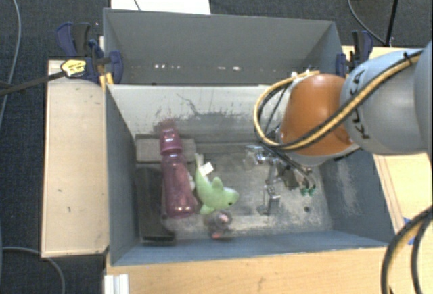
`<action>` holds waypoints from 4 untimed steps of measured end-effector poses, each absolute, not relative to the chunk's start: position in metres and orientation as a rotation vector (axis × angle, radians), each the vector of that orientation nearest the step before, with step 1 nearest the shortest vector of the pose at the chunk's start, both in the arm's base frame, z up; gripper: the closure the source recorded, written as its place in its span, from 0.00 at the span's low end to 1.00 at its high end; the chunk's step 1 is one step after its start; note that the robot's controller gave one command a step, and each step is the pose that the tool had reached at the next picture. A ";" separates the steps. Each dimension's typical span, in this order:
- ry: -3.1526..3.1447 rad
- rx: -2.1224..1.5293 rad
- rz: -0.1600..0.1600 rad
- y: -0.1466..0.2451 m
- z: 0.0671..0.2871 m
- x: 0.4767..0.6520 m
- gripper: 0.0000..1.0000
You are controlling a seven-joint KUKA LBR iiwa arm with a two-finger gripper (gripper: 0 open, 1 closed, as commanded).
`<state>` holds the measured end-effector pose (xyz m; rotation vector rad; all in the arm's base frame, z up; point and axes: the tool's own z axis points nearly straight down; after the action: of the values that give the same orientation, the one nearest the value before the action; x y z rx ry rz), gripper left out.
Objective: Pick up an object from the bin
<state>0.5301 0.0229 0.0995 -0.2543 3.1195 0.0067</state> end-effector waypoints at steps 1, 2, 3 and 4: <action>3.133 -0.207 -0.005 0.051 0.088 0.538 0.00; 3.110 -0.307 0.007 0.085 0.085 0.536 0.00; 3.093 -0.519 -0.002 0.142 0.071 0.505 1.00; 3.092 -0.521 -0.002 0.142 0.071 0.505 1.00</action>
Offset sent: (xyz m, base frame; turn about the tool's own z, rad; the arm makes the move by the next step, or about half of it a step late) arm -0.0188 0.0512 -0.0295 -0.1201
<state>0.5049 0.1424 0.0713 -0.5208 3.0925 -0.0023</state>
